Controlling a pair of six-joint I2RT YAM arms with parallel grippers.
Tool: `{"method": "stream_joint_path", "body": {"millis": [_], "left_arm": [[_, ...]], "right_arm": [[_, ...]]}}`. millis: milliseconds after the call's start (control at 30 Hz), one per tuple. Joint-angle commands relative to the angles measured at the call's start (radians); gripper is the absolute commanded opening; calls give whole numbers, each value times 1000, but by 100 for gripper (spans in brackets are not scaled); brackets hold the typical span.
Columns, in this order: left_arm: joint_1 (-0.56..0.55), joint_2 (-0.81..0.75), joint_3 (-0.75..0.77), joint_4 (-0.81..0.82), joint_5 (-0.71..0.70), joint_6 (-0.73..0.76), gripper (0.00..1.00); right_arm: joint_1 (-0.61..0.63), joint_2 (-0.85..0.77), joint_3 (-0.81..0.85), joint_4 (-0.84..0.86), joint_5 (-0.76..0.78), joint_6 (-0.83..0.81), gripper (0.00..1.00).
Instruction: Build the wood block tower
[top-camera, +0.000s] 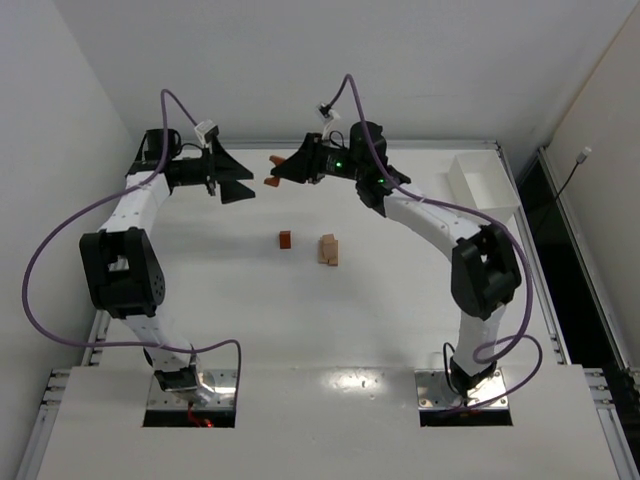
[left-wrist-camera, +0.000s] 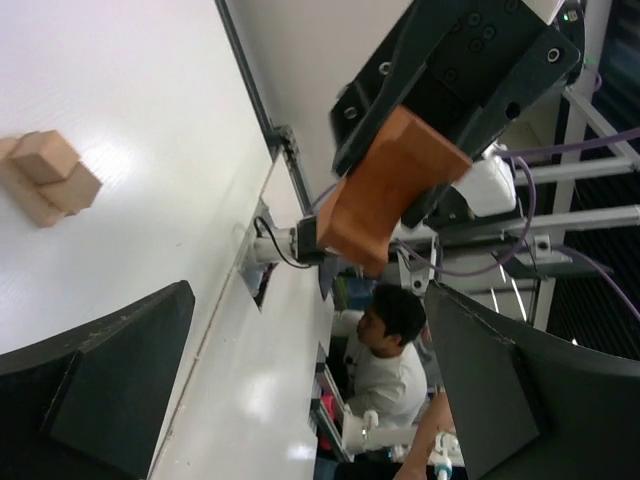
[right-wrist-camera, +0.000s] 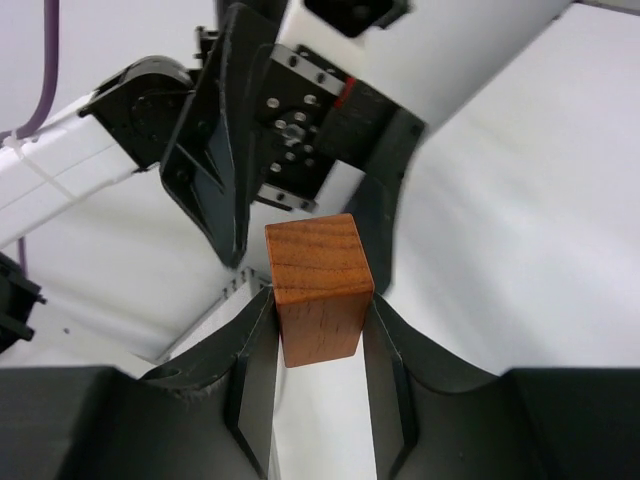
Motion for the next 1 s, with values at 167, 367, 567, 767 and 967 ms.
{"method": "stream_joint_path", "body": {"millis": [167,367,567,767,967], "left_arm": [[171,-148,-28,-15,-288,94,100],[118,-159,33,-213,-781,301,100],[4,-208,19,-213,-1197,310,100],[-47,-260,-54,-204,-1322,347,100],[-56,-302,-116,-195,-1348,356,100]], "right_arm": [[-92,-243,-53,-436,214,-351,0],[-69,-343,-62,-766,463,-577,0],[-69,-303,16,-1040,504,-561,0],[-46,-184,177,-1221,517,-535,0],[7,-65,308,-1309,579,-545,0]]}}
